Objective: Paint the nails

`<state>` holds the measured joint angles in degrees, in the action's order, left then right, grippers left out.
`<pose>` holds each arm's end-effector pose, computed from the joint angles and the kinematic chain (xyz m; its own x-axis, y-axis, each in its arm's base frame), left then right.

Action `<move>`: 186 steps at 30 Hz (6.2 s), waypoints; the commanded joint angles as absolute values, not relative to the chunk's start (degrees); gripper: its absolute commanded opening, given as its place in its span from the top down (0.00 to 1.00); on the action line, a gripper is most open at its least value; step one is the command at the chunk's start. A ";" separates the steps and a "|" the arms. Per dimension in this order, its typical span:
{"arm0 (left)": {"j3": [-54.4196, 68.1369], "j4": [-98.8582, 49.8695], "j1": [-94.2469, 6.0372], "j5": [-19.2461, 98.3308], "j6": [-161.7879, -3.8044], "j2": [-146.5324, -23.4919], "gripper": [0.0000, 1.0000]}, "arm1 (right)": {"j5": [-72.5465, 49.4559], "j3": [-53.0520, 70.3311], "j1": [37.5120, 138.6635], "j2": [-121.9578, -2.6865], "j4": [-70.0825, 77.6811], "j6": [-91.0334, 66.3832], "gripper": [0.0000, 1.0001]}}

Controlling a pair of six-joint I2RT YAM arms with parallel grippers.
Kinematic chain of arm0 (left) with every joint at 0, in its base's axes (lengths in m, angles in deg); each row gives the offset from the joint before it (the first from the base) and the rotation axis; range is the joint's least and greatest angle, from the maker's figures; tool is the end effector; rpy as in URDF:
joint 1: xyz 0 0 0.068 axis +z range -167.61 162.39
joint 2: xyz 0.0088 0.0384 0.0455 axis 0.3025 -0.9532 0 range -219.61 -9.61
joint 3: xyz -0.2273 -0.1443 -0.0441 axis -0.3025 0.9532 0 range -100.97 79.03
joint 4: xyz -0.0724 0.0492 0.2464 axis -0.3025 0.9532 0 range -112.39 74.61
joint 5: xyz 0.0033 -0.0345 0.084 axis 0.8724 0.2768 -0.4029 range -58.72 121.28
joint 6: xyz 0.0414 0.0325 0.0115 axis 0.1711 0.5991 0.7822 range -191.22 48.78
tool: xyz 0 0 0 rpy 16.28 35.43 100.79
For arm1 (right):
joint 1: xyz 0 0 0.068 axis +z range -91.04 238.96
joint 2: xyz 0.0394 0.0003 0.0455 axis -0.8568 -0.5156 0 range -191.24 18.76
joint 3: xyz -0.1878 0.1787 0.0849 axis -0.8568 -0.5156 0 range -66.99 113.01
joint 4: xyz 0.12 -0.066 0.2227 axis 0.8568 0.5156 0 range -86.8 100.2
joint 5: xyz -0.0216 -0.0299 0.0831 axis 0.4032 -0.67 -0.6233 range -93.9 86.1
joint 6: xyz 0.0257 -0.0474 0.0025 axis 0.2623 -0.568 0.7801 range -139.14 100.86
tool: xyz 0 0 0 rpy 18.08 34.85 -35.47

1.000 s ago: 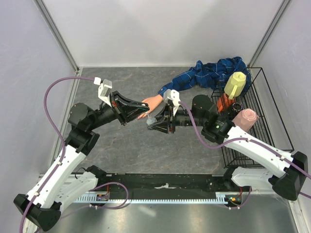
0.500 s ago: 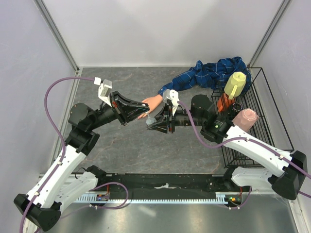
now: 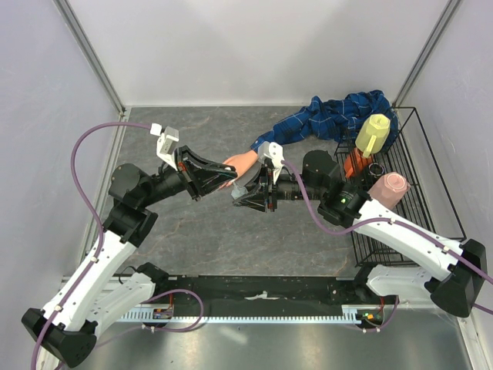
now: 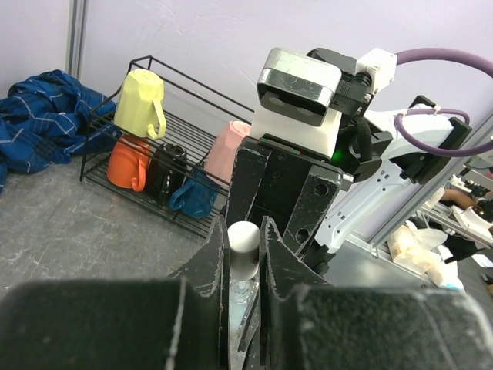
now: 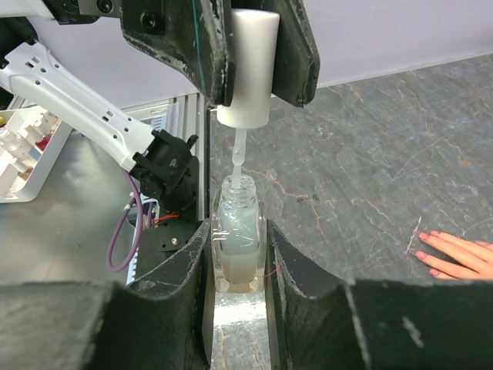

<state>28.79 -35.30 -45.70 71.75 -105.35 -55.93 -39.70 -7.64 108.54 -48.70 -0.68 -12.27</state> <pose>0.1433 -0.1026 0.4102 -0.2973 -0.3253 -0.8977 0.8934 0.2367 -0.3817 0.1608 0.2210 0.3745 -0.1665 -0.0459 -0.9850 -0.9829 0.0880 0.1620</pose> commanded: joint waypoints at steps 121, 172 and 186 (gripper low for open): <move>16.98 -14.39 -53.90 59.60 -93.61 -53.38 0.06 | -29.15 -2.39 108.97 -40.66 -0.59 -13.68 1.00; 21.54 -32.85 -68.14 46.20 -95.75 -59.80 0.98 | -17.52 -2.13 110.38 -39.70 -4.43 -12.20 1.00; 23.74 -47.60 -68.14 98.41 -105.91 -64.01 0.98 | -55.32 -4.24 110.38 -40.66 -36.60 15.38 1.00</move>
<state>20.81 -46.84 -66.27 73.52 -96.71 -60.72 -49.44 -4.91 110.86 -39.68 -13.44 2.05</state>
